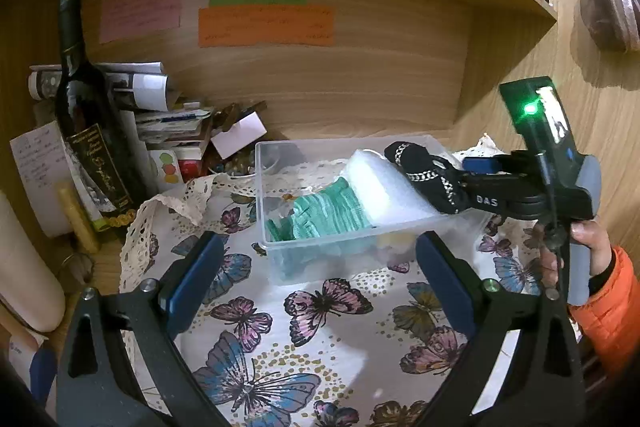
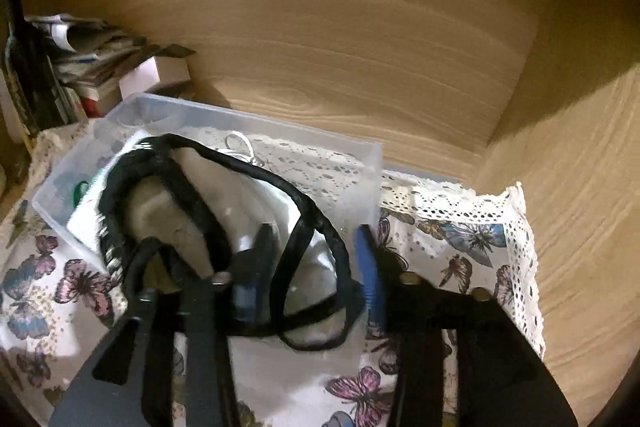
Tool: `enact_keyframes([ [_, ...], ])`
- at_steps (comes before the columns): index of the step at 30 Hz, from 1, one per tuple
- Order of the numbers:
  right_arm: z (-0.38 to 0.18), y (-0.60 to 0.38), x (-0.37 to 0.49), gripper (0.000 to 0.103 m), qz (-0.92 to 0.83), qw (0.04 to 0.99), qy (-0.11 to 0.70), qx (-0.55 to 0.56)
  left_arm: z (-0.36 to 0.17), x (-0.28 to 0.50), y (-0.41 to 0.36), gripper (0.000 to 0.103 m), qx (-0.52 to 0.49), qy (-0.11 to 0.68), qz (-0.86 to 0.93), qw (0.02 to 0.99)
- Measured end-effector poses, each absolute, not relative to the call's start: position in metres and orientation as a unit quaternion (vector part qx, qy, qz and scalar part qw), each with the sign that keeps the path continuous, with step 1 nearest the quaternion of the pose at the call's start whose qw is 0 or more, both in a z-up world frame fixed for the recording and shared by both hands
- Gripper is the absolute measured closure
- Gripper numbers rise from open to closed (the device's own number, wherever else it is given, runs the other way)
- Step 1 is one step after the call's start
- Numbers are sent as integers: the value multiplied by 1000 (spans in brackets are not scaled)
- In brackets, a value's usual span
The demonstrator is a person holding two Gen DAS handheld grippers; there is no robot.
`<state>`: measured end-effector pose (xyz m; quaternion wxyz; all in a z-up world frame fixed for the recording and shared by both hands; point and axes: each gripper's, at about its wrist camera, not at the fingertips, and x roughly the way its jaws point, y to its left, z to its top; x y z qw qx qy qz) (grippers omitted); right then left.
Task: Organize soft objects
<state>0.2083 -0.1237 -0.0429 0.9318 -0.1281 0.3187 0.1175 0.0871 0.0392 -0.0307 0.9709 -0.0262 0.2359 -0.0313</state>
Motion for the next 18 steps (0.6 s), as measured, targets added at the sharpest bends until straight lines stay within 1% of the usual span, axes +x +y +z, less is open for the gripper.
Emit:
enact_keyframes([
  [5,-25,-132,184,50,127,942,288,-121,-22,80,38,5,-25,221,-33,974],
  [9,-5,-137,155,47,145,951,250,-109,-11,73,35,5,-27,203,-36,978],
  [10,0,-138,146,42,151,953,239,-104,-7,71,34,5,-28,197,-35,979],
  [11,6,-140,138,34,157,956,227,-98,-4,69,33,5,-28,191,-33,981],
  [12,11,-142,129,30,163,959,214,-92,0,66,32,5,-29,184,-31,982],
  [13,16,-144,121,24,168,961,200,-86,4,64,31,5,-30,176,-30,983],
  [14,21,-146,111,19,174,963,187,-81,7,61,30,4,-31,169,-28,985],
  [15,25,-147,103,17,179,965,175,-78,11,58,29,3,-32,161,-26,986],
  [16,29,-147,95,12,185,966,164,-77,15,55,29,2,-33,154,-25,987],
  [17,32,-147,89,6,186,967,154,-77,18,52,28,2,-34,148,-23,988],
  [18,34,-146,82,2,186,969,143,-76,20,49,27,1,-34,141,-22,989],
])
